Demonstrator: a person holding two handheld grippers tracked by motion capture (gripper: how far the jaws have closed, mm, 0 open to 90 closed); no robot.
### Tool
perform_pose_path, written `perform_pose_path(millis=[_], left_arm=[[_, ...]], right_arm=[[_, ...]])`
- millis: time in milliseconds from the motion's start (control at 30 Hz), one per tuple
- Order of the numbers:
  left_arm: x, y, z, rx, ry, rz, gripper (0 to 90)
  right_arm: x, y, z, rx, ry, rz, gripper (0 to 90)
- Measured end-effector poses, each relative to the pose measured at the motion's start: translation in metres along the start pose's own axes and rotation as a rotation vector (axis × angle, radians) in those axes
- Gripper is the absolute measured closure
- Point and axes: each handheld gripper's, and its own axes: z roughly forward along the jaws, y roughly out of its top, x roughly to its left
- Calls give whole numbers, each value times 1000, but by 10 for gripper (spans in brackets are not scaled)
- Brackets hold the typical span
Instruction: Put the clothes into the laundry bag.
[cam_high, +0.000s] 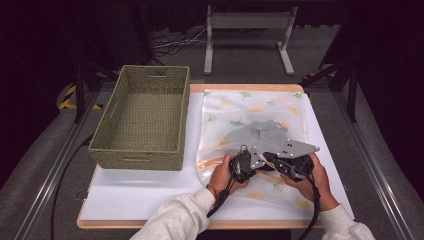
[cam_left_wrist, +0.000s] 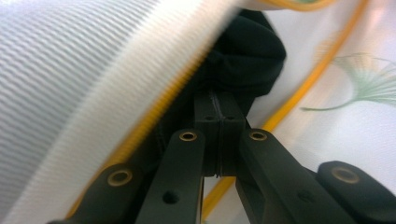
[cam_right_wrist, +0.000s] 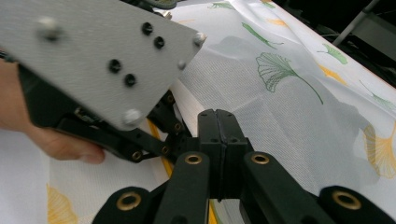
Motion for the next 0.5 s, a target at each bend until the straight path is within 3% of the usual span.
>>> perform_pose_path(millis=[133, 200, 267, 300, 333, 367, 433, 500], left_arm=[[7, 2, 3, 4, 20, -35, 896], [10, 1, 2, -6, 10, -60, 896], [11, 1, 1, -6, 11, -63, 896], [12, 1, 1, -12, 9, -69, 896], [12, 1, -1, -13, 2, -70, 896], [13, 2, -2, -16, 3, -70, 896], [13, 2, -3, -17, -3, -74, 896], [12, 2, -5, -18, -5, -71, 896]], right_arm=[[0, -1, 0, 6, 7, 1, 900], [-2, -2, 0, 20, 3, 4, 821], [-2, -2, 1, 26, 6, 4, 806], [-3, -3, 2, 39, 7, -5, 783], [-2, -5, 6, 73, -27, -30, 682], [-2, -6, 8, 83, -22, -37, 649], [-1, -9, 12, 98, -18, -48, 646], [1, -10, 18, 134, -60, -95, 638]])
